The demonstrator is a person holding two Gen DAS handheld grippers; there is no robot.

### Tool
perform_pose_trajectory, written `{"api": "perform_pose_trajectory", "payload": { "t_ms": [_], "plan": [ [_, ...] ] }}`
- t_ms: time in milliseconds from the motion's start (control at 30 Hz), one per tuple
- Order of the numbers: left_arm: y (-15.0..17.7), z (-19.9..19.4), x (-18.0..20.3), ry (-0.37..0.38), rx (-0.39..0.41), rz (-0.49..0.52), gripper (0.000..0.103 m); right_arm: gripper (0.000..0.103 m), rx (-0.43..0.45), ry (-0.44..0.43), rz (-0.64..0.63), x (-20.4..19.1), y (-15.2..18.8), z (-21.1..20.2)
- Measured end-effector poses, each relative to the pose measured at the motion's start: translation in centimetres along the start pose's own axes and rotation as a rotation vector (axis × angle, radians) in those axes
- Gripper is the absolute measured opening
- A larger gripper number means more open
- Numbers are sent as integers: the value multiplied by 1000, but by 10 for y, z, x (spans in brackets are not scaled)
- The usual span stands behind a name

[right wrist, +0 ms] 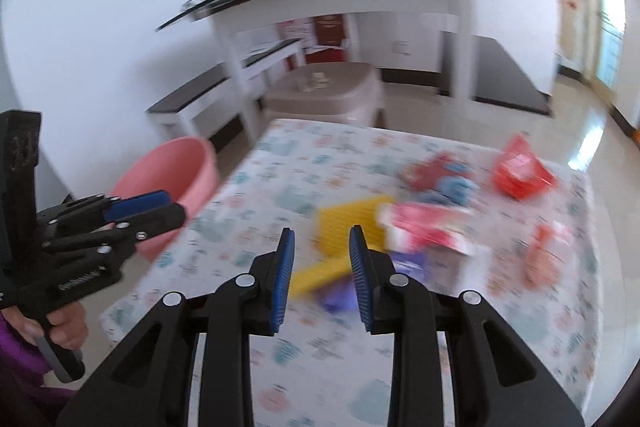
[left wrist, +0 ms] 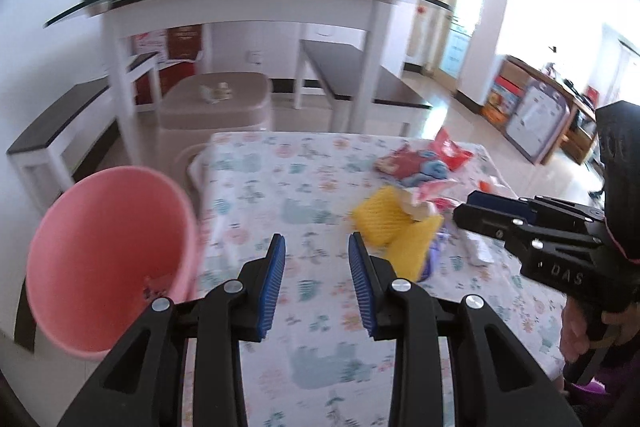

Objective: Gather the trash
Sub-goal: 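Move both tools back over the remaining trash on the table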

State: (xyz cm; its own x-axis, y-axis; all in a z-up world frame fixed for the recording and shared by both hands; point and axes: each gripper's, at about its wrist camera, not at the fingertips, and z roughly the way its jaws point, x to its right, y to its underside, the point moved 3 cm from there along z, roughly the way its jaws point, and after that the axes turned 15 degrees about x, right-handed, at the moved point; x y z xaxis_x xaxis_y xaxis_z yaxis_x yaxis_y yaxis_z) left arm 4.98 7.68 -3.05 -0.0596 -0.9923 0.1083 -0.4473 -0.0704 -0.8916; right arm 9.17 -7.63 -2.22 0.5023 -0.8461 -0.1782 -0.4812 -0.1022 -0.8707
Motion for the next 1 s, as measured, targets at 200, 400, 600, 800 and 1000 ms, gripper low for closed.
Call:
{"api": "perform_pose_trajectory", "payload": {
  "t_ms": [200,400,600,800,1000],
  "plan": [
    [-3,16,30,64,-22,59,32,29,22,152,87,65,12,-21],
    [-8,37,58,121,-54,110,32,29,41,238,162,107,21,-36],
    [-13,66,85,180,-98,159,32,29,46,289,217,138,29,-44],
    [-21,91,104,212,-104,221,32,43,45,312,266,160,36,-45],
    [-21,121,118,249,-155,277,32,43,34,304,291,171,35,-40]
  ]
}}
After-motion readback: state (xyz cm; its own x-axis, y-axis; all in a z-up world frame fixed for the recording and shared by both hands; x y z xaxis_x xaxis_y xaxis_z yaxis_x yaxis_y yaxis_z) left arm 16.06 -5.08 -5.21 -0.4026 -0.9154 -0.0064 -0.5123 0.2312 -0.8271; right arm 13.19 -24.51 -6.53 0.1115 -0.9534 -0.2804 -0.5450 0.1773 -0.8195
